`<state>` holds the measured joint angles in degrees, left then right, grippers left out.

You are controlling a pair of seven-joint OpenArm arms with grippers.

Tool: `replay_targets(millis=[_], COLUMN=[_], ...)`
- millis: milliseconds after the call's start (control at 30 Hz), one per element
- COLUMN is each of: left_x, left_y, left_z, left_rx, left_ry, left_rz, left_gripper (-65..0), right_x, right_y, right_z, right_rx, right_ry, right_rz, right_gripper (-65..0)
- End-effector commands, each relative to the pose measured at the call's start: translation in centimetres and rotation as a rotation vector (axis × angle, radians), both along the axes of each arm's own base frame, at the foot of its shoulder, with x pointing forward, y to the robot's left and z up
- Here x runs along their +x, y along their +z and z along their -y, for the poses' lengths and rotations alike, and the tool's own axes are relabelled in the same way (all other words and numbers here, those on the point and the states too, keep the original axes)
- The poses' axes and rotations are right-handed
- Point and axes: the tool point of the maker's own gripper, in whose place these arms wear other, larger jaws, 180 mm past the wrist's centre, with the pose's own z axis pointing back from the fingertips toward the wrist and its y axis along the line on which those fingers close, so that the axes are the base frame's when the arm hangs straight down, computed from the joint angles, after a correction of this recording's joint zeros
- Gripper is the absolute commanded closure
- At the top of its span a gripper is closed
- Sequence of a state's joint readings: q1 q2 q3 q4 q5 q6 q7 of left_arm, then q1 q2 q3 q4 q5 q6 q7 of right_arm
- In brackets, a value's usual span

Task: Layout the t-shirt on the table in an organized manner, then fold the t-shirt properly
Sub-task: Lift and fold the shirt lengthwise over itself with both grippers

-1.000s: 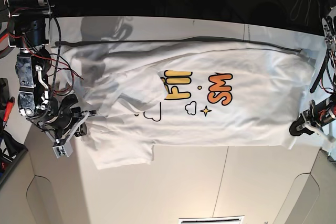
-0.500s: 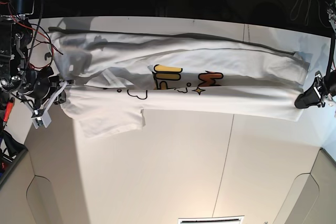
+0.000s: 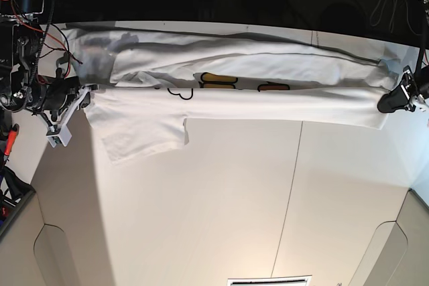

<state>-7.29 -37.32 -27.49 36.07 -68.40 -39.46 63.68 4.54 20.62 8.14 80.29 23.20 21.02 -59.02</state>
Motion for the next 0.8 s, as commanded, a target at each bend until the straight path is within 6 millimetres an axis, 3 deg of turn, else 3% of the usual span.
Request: replay_targets(millis=[0, 167, 367, 500, 567, 767], left_x=[1.0, 1.1, 0.8, 0.8, 0.8, 0.8], left_y=[1.8, 1.8, 1.4, 1.4, 1.4, 1.4], left_z=[-1.5, -1.6, -1.9, -1.9, -1.9, -1.9], left_rx=[0.032, 0.036, 0.060, 0.060, 0.060, 0.060], left_ry=[0.009, 0.013, 0.019, 0.019, 0.019, 0.019], left_rz=[0.052, 0.055, 0.045, 0.046, 0.046, 0.046], left_gripper=[0.0, 0.0, 0.0, 0.0, 0.0, 0.0], right_x=[0.6, 0.2, 1.3, 0.5, -0.6, -4.9], right_y=[0.8, 1.0, 5.1, 7.2, 7.1, 3.9], right_z=[0.8, -0.2, -1.0, -1.3, -1.1, -1.7], right_rx=[-0.015, 0.045, 0.010, -0.072, -0.102, -0.088], right_ry=[-0.008, -0.012, 0.041, 0.090, 0.080, 0.060], right_rz=[0.024, 0.032, 0.154, 0.212, 0.202, 0.102], right_gripper=[0.0, 0.0, 0.0, 0.0, 0.0, 0.0])
